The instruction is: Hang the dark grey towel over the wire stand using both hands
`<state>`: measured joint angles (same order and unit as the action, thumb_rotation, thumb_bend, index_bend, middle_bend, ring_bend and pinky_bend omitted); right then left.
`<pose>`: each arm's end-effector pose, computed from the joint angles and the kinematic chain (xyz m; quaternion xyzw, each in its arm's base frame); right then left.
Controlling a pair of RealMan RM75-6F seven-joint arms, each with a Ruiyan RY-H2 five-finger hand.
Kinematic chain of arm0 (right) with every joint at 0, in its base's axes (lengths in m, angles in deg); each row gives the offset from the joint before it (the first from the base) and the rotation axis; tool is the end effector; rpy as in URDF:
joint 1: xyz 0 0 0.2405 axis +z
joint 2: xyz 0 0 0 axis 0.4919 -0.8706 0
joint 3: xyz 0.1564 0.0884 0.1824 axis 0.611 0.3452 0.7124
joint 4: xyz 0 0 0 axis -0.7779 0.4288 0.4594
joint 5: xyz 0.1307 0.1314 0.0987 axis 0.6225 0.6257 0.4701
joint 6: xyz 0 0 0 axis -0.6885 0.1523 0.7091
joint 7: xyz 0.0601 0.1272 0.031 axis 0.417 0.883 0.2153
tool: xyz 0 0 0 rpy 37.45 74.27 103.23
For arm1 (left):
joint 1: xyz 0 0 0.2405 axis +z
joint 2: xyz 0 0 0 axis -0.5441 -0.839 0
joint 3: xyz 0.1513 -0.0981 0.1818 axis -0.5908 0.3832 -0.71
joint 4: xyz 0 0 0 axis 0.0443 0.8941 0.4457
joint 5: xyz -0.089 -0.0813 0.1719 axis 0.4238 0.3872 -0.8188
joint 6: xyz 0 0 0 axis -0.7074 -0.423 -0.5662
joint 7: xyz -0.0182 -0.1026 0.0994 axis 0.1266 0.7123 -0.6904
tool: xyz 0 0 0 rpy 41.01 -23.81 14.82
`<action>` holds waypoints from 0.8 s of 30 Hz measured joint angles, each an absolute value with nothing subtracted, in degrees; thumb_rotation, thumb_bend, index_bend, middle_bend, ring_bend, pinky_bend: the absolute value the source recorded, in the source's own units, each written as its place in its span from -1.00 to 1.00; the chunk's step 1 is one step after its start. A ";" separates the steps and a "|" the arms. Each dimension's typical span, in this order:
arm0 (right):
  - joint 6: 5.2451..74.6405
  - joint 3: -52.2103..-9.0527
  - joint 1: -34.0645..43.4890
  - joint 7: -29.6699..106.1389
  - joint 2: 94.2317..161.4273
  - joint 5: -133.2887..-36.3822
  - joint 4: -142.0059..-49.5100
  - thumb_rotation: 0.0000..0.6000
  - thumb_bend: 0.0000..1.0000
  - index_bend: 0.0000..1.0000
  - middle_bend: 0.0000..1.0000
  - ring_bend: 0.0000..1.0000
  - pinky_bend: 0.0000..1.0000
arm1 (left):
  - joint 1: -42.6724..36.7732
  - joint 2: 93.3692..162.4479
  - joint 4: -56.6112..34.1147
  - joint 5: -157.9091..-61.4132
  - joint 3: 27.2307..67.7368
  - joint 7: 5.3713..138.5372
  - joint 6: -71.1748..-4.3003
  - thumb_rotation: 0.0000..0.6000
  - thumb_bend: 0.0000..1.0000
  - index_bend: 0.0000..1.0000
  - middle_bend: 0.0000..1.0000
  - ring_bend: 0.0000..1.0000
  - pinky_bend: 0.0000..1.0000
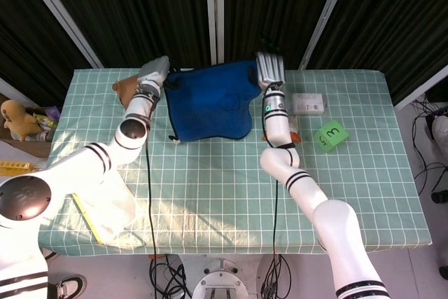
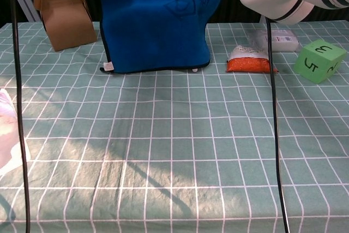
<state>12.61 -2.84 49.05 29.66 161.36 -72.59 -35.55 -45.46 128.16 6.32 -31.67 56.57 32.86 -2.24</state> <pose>-0.0384 -0.5342 -0.0055 0.5692 -0.4305 0.4551 0.5326 -0.0553 0.5261 0.0672 -0.5743 -0.5965 -0.3186 0.4614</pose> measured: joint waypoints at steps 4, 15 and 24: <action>12.88 -3.31 48.34 30.85 160.55 -72.82 -36.76 1.00 -0.85 -1.00 -1.00 -1.00 -1.00 | -45.35 128.42 7.04 -33.49 56.85 34.69 -3.20 0.76 -0.67 -1.00 -0.92 -0.69 -0.53; 21.87 -7.17 38.72 33.66 153.69 -76.74 -53.39 1.00 -0.70 -1.00 -1.00 -1.00 -1.00 | -39.88 124.26 -5.10 -52.54 59.74 44.34 -13.60 -0.06 -0.70 -0.98 -0.84 -0.72 -0.53; 38.41 -19.35 15.24 30.74 135.40 -83.80 -94.42 1.00 -0.68 -1.00 -1.00 -1.00 -1.00 | -22.70 115.21 -32.89 -88.90 50.88 49.87 -39.19 -0.05 -0.74 -0.69 -0.66 -0.72 -0.53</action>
<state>38.41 -19.35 15.24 30.74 135.40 -83.80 -94.42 -22.70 115.21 -32.89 -88.90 50.88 49.87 -39.19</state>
